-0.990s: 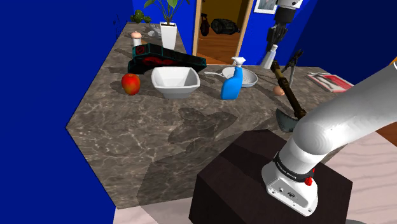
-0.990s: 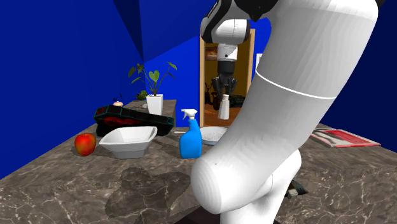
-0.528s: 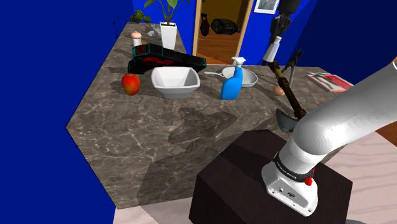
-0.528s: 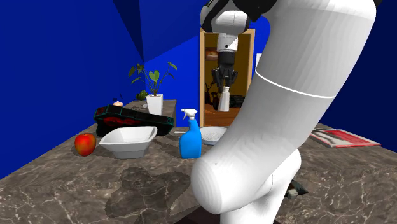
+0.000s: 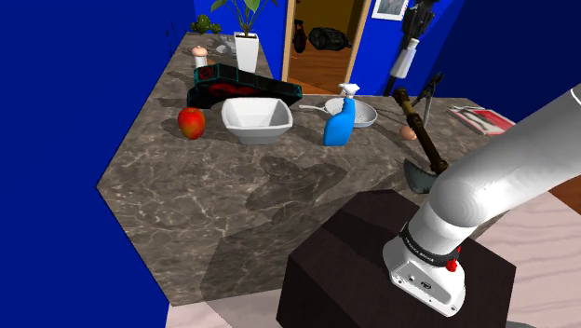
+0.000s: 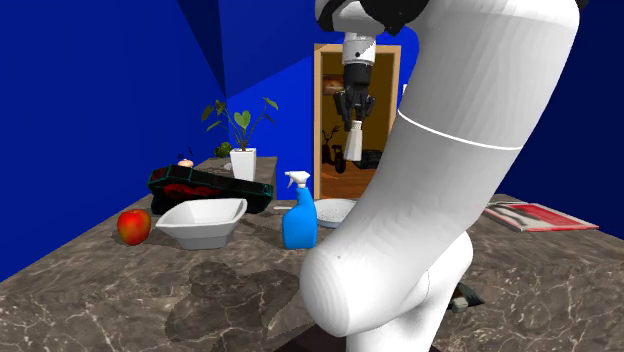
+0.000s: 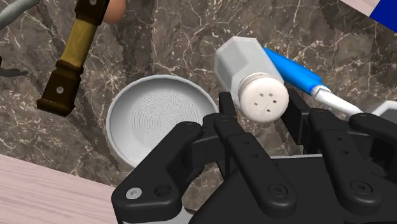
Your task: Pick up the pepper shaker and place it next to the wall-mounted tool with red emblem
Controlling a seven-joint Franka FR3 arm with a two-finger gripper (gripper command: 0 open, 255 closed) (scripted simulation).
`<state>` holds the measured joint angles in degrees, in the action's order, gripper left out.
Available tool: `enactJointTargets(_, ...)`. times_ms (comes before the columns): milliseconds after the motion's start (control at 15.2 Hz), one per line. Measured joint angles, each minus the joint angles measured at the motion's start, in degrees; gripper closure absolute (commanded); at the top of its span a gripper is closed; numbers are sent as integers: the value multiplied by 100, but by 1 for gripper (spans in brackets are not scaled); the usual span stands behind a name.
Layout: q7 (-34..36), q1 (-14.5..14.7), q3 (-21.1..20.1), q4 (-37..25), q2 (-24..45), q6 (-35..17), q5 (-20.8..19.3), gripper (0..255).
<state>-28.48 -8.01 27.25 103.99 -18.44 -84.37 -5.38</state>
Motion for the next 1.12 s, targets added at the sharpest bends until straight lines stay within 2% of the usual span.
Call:
enactJointTargets(462,26,52,-34,-635,173,478,84,255)
enactJointTargets(1122,1454,457,-1038,-267,-145,439,334,255)
